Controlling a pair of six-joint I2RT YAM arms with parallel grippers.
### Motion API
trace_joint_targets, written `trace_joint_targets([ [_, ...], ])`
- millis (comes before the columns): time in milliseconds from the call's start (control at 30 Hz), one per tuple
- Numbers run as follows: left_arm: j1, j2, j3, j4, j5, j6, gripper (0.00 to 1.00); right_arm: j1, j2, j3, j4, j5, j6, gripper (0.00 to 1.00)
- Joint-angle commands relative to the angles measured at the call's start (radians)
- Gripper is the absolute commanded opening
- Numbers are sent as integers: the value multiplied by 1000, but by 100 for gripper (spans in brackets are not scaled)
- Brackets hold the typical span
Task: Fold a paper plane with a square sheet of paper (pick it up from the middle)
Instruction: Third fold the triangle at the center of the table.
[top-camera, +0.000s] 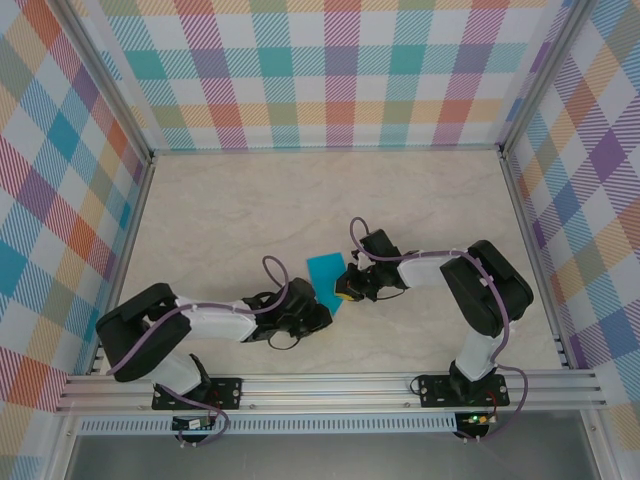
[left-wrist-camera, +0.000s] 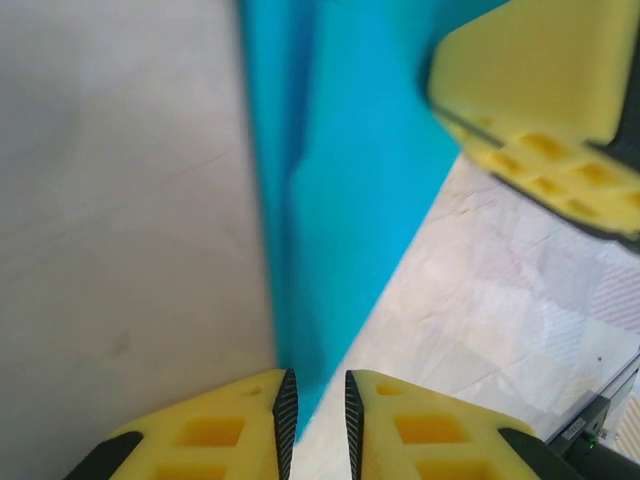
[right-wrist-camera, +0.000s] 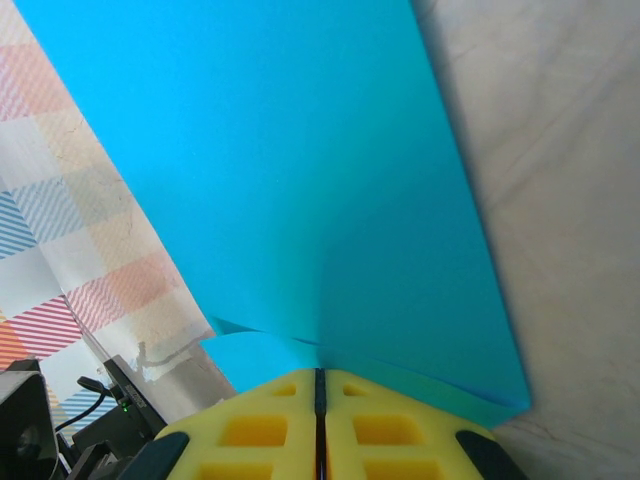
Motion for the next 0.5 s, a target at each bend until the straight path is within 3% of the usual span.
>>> trace_joint_targets([
  [0, -10, -46, -60, -158, -8, -12, 24, 0, 49, -6, -65, 76, 3, 9],
  [200, -1, -154, -83, -115, -2, -13, 25, 6, 34, -26, -34, 77, 59, 10],
  [467, 33, -174, 49, -150, -28, 30, 25, 113, -19, -95, 21, 208, 335, 10],
])
